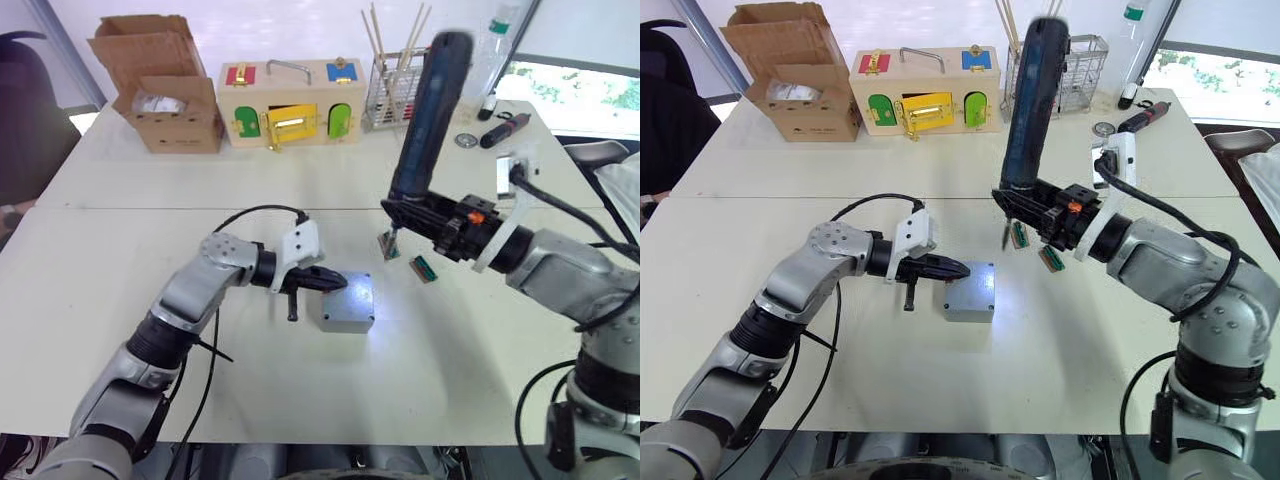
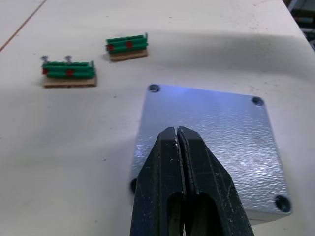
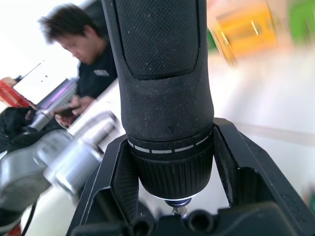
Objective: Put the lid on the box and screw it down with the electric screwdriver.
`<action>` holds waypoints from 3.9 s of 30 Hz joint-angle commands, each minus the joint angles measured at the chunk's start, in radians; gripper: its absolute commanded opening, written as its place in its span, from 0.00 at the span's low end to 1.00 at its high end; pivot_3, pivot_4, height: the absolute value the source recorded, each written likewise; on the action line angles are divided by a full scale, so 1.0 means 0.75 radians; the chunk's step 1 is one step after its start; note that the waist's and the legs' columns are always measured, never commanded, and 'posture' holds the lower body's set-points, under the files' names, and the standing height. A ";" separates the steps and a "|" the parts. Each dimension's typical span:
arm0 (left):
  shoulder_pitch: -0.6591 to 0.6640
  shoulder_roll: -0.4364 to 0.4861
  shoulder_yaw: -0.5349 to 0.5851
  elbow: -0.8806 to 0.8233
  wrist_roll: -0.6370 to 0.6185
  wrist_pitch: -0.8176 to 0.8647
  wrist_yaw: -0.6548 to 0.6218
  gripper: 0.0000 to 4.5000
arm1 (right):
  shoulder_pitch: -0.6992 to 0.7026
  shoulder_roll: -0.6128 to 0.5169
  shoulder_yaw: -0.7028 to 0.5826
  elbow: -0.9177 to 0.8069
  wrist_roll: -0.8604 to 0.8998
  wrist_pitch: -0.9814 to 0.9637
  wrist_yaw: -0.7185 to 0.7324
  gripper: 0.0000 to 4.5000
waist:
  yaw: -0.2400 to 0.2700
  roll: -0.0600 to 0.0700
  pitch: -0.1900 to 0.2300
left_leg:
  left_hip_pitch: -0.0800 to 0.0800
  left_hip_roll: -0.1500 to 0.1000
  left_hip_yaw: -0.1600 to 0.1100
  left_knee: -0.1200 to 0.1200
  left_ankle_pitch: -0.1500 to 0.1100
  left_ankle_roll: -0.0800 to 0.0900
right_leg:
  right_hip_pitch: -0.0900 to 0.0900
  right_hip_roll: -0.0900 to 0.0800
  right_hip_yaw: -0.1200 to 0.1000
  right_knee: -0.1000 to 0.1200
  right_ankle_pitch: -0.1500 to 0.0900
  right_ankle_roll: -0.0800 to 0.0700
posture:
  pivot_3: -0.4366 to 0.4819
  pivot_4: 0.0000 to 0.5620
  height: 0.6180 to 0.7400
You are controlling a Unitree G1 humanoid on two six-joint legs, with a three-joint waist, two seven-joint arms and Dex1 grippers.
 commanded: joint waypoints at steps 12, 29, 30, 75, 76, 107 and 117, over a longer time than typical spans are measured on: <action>-0.174 0.049 0.004 -0.190 -0.153 0.068 -0.184 0.00 | 0.135 -0.634 -0.330 0.208 0.516 0.157 0.096 0.40 | 0.009 -0.001 0.003 | -0.015 0.000 0.001 0.005 0.001 0.000 | -0.012 0.000 -0.001 0.003 0.000 0.000 | 0.48 0.27 1.00; -0.104 0.043 -0.119 -0.275 -0.089 -0.015 -0.172 0.00 | 0.463 -0.935 -0.158 0.673 0.085 0.562 0.177 0.40 | 0.007 0.001 0.003 | -0.012 0.001 0.005 0.020 -0.003 0.007 | -0.009 0.003 0.002 0.013 0.000 0.000 | 0.48 0.27 1.00; -0.098 0.042 -0.117 -0.281 -0.091 -0.008 -0.164 0.00 | 0.437 -0.931 -0.125 0.694 0.050 0.574 0.193 0.40 | 0.007 0.001 0.003 | -0.012 0.001 0.005 0.020 -0.003 0.007 | -0.009 0.003 0.002 0.013 0.000 0.000 | 0.48 0.27 1.00; -0.126 0.155 0.275 0.074 -0.142 0.101 0.109 0.00 | 0.128 -0.422 -0.065 0.076 -0.546 0.070 0.709 1.00 | 0.003 0.002 0.003 | -0.016 0.004 0.003 0.019 -0.001 0.003 | -0.015 0.007 0.000 0.019 0.000 0.000 | 0.48 0.27 1.00; -0.104 0.186 0.260 0.075 -0.130 0.099 0.095 0.00 | 0.190 -0.379 -0.038 -0.005 -0.556 0.054 0.679 1.00 | 0.007 0.002 0.003 | -0.017 0.004 0.003 0.020 -0.001 0.002 | -0.017 0.006 0.000 0.019 0.000 0.000 | 0.48 0.27 1.00; 0.100 0.059 -0.031 0.063 0.015 -0.043 0.032 0.00 | 0.535 0.000 0.535 -0.279 -0.937 -0.161 0.445 0.41 | 0.023 0.001 0.002 | -0.017 -0.002 0.001 0.025 0.001 0.000 | -0.016 0.001 0.001 0.021 0.002 0.003 | 0.48 0.27 1.00; -0.038 -0.042 -0.058 0.381 0.147 -0.265 -0.001 0.00 | 0.535 -0.012 0.569 -0.356 -0.922 -0.038 0.436 0.41 | 0.030 0.001 0.002 | -0.017 -0.002 0.001 0.026 0.001 0.000 | -0.016 0.001 0.000 0.021 0.002 0.003 | 0.48 0.27 1.00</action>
